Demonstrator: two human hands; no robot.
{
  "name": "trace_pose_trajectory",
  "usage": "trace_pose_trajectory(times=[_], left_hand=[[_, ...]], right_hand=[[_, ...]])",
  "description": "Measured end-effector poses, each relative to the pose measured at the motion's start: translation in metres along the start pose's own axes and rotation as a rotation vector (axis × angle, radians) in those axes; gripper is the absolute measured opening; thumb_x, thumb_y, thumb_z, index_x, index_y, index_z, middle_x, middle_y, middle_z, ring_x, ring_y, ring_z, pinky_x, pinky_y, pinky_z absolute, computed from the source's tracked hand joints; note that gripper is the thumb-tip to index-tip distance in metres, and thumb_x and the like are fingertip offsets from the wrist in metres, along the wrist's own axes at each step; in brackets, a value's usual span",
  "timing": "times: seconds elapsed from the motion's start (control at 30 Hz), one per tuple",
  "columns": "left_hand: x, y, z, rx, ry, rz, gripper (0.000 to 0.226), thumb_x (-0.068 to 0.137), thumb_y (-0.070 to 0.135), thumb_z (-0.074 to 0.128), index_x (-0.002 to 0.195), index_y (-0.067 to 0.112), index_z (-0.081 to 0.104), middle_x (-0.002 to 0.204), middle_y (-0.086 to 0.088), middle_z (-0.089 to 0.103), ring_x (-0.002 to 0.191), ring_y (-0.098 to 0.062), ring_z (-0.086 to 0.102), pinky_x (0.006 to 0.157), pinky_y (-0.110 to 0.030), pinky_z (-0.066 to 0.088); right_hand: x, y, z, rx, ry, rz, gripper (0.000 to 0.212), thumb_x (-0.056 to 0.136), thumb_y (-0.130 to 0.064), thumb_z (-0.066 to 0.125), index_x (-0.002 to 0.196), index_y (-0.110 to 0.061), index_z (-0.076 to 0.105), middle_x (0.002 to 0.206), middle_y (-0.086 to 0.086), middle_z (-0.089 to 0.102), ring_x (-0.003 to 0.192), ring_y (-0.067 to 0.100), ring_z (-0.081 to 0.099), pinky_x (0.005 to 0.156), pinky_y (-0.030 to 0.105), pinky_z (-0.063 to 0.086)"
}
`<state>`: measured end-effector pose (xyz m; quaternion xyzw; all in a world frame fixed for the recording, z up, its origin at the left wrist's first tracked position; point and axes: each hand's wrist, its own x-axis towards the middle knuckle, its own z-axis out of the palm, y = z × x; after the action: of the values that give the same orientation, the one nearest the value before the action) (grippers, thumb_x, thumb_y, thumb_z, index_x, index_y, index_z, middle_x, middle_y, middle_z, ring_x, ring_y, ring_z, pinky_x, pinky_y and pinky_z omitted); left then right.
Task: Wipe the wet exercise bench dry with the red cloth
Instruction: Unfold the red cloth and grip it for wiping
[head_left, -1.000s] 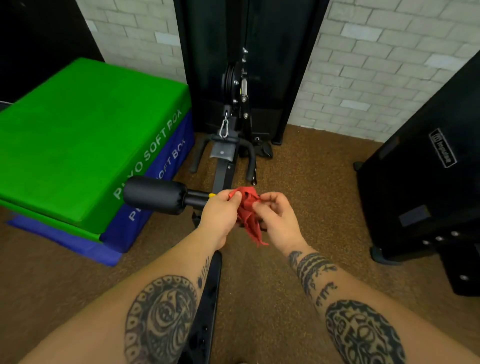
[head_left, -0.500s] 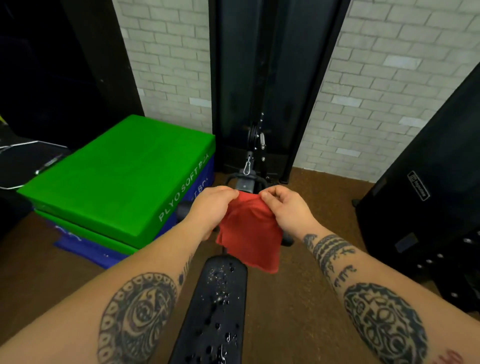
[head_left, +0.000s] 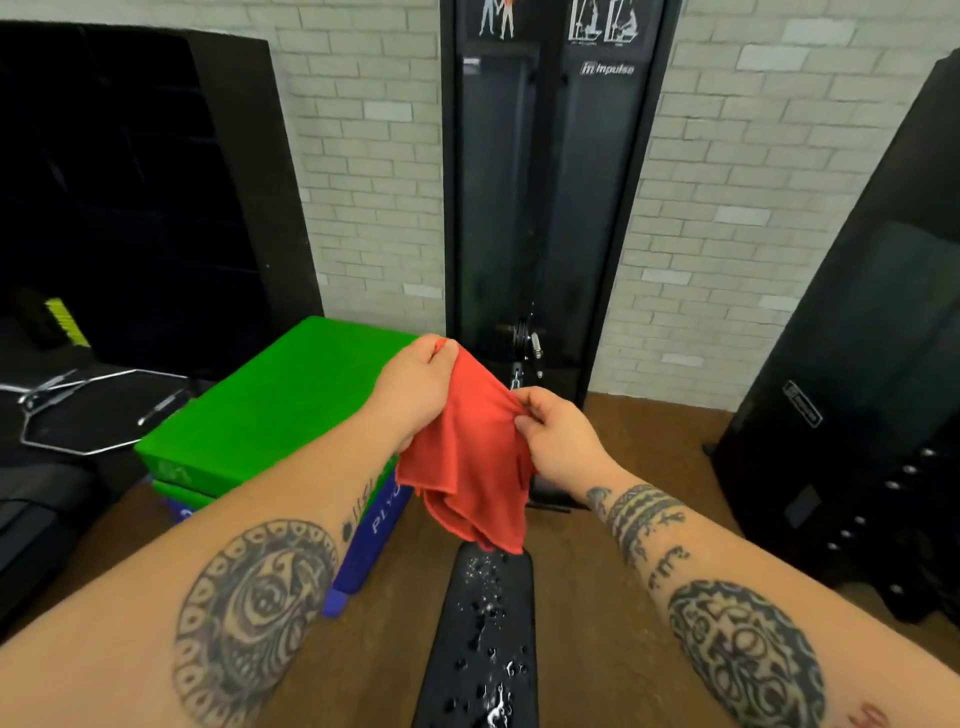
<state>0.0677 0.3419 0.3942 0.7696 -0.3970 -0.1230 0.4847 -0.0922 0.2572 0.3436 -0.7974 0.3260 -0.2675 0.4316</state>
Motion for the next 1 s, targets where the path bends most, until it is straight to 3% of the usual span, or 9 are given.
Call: trace_pose_trajectory(times=[0.13,0.27,0.43,0.53,0.63,0.73,0.83,0.9,1.0], left_hand=[[-0.002,0.008,-0.023,-0.044,0.106,0.0,0.031,0.103,0.039,0.041,0.114,0.021,0.064,0.111,-0.003,0.066,0.104,-0.022,0.058,0.085,-0.032,0.041],[0.002,-0.004,-0.039,-0.034,0.175,-0.004,0.027,0.102,0.041,0.044,0.105,0.024,0.065,0.105,-0.003,0.067,0.101,-0.023,0.06,0.083,-0.032,0.042],[0.01,-0.019,-0.04,-0.043,0.225,-0.07,0.021,0.102,0.036,0.047,0.09,0.024,0.06,0.094,-0.009,0.065,0.103,-0.032,0.061,0.077,-0.031,0.04],[0.013,-0.045,-0.039,-0.079,0.262,-0.177,0.026,0.1,0.041,0.048,0.095,0.021,0.065,0.096,-0.01,0.067,0.102,-0.034,0.063,0.087,-0.039,0.048],[0.009,-0.087,-0.031,-0.19,0.307,-0.289,0.029,0.096,0.046,0.05,0.086,0.022,0.065,0.088,-0.006,0.066,0.083,-0.024,0.063,0.087,-0.044,0.055],[-0.008,-0.132,-0.019,-0.269,0.35,-0.401,0.029,0.103,0.034,0.049,0.082,0.017,0.06,0.075,0.0,0.062,0.062,-0.009,0.058,0.06,-0.021,0.05],[-0.023,-0.173,-0.008,-0.367,0.301,-0.483,0.029,0.103,0.035,0.048,0.083,0.017,0.057,0.066,-0.001,0.055,0.054,-0.013,0.051,0.05,-0.022,0.041],[-0.033,-0.188,-0.001,-0.449,0.241,-0.536,0.026,0.104,0.036,0.047,0.087,0.019,0.057,0.065,0.002,0.051,0.052,-0.01,0.048,0.053,-0.022,0.04],[-0.042,-0.204,0.015,-0.581,0.133,-0.597,0.023,0.102,0.037,0.05,0.092,0.02,0.062,0.077,0.0,0.058,0.067,-0.015,0.055,0.072,-0.04,0.049]], right_hand=[[-0.008,-0.023,-0.001,-0.125,-0.026,-0.116,0.014,0.1,-0.025,0.056,0.11,-0.027,0.065,0.103,-0.009,0.073,0.096,0.007,0.065,0.089,0.026,0.049],[-0.005,-0.025,-0.009,-0.155,-0.205,-0.126,0.027,0.094,-0.041,0.064,0.093,-0.015,0.07,0.08,0.004,0.072,0.068,0.009,0.061,0.071,0.036,0.052],[0.016,0.002,-0.021,0.147,-0.649,0.185,0.035,0.082,-0.04,0.074,0.103,-0.012,0.072,0.095,0.009,0.077,0.082,0.019,0.071,0.07,0.031,0.059],[0.039,0.029,-0.019,0.194,-0.753,0.274,0.051,0.074,-0.042,0.078,0.109,-0.006,0.071,0.098,0.01,0.077,0.082,0.017,0.072,0.083,0.035,0.058],[0.056,0.064,0.002,0.236,-0.741,0.31,0.071,0.058,-0.055,0.089,0.109,-0.009,0.072,0.111,0.021,0.072,0.093,0.03,0.068,0.093,0.047,0.052],[0.058,0.089,0.031,0.244,-0.661,0.319,0.046,0.068,-0.052,0.084,0.097,-0.017,0.075,0.098,0.016,0.075,0.085,0.026,0.067,0.081,0.04,0.052],[0.047,0.103,0.061,0.211,-0.542,0.303,0.033,0.091,-0.041,0.068,0.096,-0.009,0.073,0.084,0.005,0.074,0.073,0.016,0.066,0.068,0.03,0.05],[0.037,0.111,0.08,0.231,-0.427,0.309,0.027,0.096,-0.039,0.063,0.084,-0.016,0.07,0.067,-0.006,0.069,0.06,0.009,0.06,0.058,0.025,0.047],[0.03,0.126,0.103,0.234,-0.243,0.31,0.03,0.098,-0.039,0.06,0.076,-0.019,0.064,0.055,-0.01,0.06,0.054,0.011,0.052,0.054,0.028,0.044]])
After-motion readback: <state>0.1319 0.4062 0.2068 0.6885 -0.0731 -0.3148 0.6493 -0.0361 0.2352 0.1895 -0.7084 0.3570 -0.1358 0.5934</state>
